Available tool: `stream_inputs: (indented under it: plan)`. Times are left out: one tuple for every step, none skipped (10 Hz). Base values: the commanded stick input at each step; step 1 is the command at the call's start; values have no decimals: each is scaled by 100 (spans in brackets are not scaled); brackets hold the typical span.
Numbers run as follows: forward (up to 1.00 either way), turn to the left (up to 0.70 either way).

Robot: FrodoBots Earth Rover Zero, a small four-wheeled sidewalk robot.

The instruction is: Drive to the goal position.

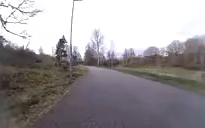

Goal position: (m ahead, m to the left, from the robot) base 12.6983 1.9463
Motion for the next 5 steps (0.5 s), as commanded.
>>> stream_inputs:
  plan:
    - [70,0]
    - [70,0]
    - [70,0]
    - [70,0]
    - [70,0]
